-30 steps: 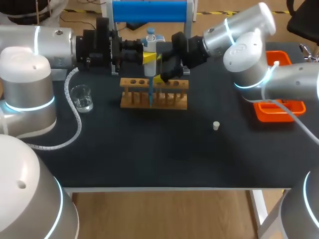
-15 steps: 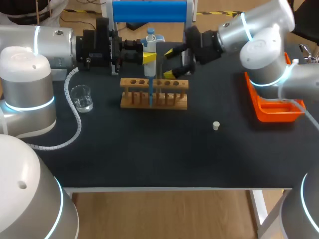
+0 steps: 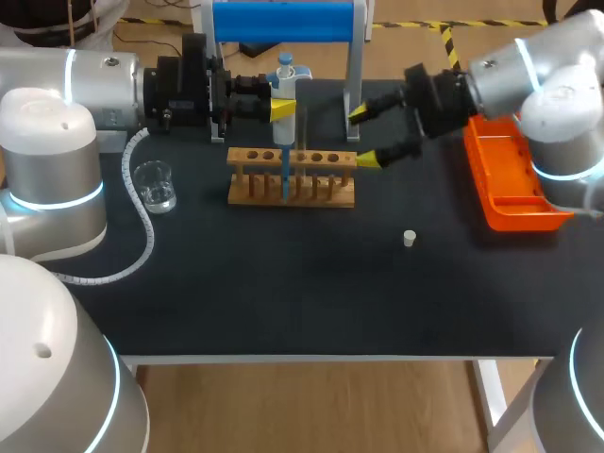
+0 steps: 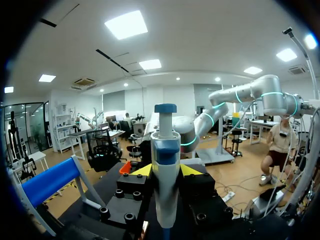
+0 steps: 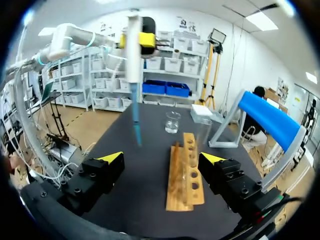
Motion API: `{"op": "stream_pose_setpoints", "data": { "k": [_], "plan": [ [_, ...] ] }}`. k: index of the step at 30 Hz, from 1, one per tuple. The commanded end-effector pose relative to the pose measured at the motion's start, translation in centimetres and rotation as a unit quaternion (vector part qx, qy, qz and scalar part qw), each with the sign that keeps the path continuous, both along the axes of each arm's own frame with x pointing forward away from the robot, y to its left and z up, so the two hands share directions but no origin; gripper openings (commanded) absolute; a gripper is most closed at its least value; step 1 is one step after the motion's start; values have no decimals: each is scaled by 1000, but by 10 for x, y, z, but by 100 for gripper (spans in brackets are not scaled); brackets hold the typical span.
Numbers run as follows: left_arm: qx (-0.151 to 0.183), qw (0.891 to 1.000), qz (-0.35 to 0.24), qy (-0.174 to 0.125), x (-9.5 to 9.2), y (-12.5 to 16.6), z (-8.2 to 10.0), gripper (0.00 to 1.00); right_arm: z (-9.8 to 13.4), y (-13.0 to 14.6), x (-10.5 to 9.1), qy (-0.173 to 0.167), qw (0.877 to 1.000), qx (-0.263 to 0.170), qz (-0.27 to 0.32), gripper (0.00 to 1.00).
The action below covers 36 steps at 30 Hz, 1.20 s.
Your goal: Invert the test tube, pick up the pipette, mount the tip to pipette, aspirate from beaker and dispense into the tube, eject the tip, return the pipette, and cap with the stopper.
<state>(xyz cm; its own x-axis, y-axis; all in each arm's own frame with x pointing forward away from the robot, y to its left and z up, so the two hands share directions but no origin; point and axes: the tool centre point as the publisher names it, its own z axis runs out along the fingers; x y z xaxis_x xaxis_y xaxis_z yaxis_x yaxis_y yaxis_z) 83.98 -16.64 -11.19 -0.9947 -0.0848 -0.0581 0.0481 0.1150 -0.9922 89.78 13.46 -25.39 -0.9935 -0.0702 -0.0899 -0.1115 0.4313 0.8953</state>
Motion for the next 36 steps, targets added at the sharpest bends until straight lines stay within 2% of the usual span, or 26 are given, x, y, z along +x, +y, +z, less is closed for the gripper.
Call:
{"op": "stream_pose_setpoints", "data": {
  "k": [1, 4, 7, 9, 13, 16, 18, 26, 29, 33, 36],
  "plan": [
    [0, 1000, 0, -1, 0, -1, 0, 0, 10, -17, -30, -2, 999, 35, 7, 100],
    [0, 1000, 0, -1, 0, -1, 0, 0, 16, -14, -41, -3, 998, 59, 18, 100],
    [0, 1000, 0, -1, 0, -1, 0, 0, 24, -12, -48, 15, 994, 99, 32, 100],
    [0, 1000, 0, -1, 0, -1, 0, 0, 30, -7, -52, 16, 993, 113, 31, 100],
    [0, 1000, 0, -1, 0, -1, 0, 0, 42, 1, -56, 39, 987, 149, 36, 100],
    [0, 1000, 0, -1, 0, -1, 0, 0, 49, 10, -60, 49, 985, 162, 32, 100],
    [0, 1000, 0, -1, 0, -1, 0, 0, 54, 17, -62, 68, 982, 171, 32, 100],
    [0, 1000, 0, -1, 0, -1, 0, 0, 66, 45, -76, 108, 978, 173, 37, 100],
    [0, 1000, 0, -1, 0, -1, 0, 0, 69, 49, -80, 102, 978, 178, 29, 100],
    [0, 1000, 0, -1, 0, -1, 0, 0, 75, 60, -87, 70, 981, 182, 25, 100],
    [0, 1000, 0, -1, 0, -1, 0, 0, 78, 69, -89, 60, 981, 184, 30, 100]
  ]
}}
